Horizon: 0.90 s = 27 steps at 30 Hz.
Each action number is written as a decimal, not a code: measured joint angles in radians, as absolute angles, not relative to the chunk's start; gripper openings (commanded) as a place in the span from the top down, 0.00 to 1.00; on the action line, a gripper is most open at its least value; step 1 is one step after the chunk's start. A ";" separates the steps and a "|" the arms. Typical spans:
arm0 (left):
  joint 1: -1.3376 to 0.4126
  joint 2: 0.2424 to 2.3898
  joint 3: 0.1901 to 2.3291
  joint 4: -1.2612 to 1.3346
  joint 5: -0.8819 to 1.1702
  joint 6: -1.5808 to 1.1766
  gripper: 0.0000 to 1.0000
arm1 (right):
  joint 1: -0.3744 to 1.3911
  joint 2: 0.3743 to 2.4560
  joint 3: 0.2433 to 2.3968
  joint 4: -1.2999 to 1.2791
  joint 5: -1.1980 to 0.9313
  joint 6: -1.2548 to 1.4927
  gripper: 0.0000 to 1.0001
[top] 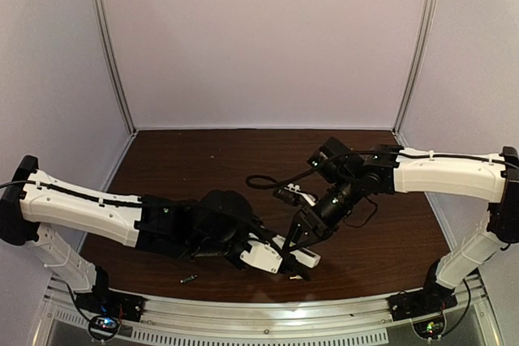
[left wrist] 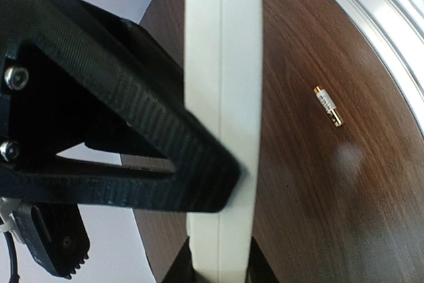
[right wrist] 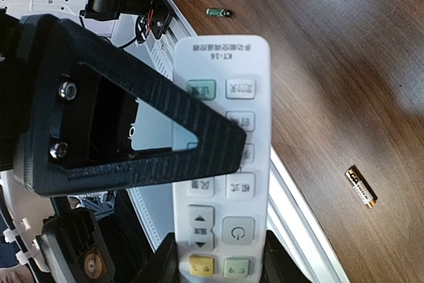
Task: Load the batteries into the remote control
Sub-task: Pass from the right arm to the left, then pass from the left arm to the right
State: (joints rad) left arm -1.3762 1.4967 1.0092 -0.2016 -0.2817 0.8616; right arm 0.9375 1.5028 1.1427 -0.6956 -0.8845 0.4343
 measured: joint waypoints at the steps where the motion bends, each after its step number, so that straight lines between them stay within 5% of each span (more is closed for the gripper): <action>1: -1.377 1.497 1.010 -0.200 -0.285 0.859 0.89 | 0.937 1.509 1.159 -0.722 -0.878 0.424 0.53; 7: -1.376 1.473 1.004 -0.205 -0.274 0.812 1.00 | 0.931 1.514 1.301 -0.828 -0.734 0.391 0.39; 15: -1.361 1.365 0.991 -0.206 -0.163 0.690 1.00 | 0.855 1.386 1.467 -0.869 -0.461 0.352 0.21; 18: -1.324 1.310 0.991 -0.205 -0.084 0.616 1.00 | 0.840 1.299 1.515 -0.842 -0.359 0.320 0.01; 27: -1.153 1.204 1.027 -0.180 0.206 0.384 1.00 | 0.838 1.026 1.424 -0.585 -0.262 0.294 0.00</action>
